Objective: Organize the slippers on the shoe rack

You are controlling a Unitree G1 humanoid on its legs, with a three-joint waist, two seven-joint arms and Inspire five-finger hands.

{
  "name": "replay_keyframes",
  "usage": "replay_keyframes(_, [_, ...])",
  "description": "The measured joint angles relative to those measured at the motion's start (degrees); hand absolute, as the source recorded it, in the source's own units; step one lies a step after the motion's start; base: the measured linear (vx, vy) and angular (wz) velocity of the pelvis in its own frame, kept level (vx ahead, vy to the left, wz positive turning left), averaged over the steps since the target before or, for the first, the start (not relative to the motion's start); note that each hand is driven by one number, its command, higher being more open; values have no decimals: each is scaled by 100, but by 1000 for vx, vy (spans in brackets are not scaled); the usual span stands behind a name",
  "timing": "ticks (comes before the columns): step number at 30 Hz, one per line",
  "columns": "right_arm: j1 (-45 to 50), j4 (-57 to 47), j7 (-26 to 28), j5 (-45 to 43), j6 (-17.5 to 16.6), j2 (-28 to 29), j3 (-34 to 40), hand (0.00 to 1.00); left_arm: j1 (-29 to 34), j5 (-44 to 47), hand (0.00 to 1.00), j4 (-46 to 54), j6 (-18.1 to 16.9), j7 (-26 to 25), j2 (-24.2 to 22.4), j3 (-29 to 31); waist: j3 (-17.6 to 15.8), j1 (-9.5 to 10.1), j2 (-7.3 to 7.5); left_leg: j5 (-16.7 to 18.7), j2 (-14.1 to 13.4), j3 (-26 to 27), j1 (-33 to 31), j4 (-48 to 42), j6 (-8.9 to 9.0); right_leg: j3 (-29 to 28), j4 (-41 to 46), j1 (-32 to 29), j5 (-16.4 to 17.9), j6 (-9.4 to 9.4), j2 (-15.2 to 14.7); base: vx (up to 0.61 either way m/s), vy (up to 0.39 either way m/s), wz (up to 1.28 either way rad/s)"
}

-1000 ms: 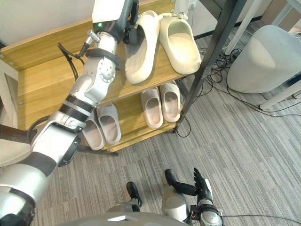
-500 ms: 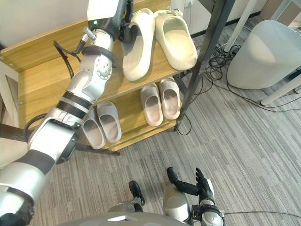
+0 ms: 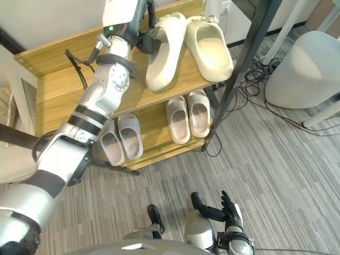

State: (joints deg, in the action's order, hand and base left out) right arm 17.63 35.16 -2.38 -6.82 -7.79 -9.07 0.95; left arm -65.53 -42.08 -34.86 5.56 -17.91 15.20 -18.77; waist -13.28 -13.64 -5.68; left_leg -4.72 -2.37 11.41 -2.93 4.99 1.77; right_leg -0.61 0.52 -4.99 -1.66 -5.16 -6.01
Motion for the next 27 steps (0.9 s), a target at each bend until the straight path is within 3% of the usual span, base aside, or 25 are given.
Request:
replay_keyframes(15, [2,53,-10,52,1,-53,-52,100,676,1139,100,558,-8,-116,-738,233,1,104,0,-78,5,-205,33,1,-16,202,29,123,11,8,-11,-4,6,7])
replay_keyframes(27, [18,52,-25,64,6,-54,-50,100,742,1684,100,1115,-76,-152,-943,220,5,172,-4,-82,2,-223,64,1,-16,221,24,168,12,7,-12,-1,1,0])
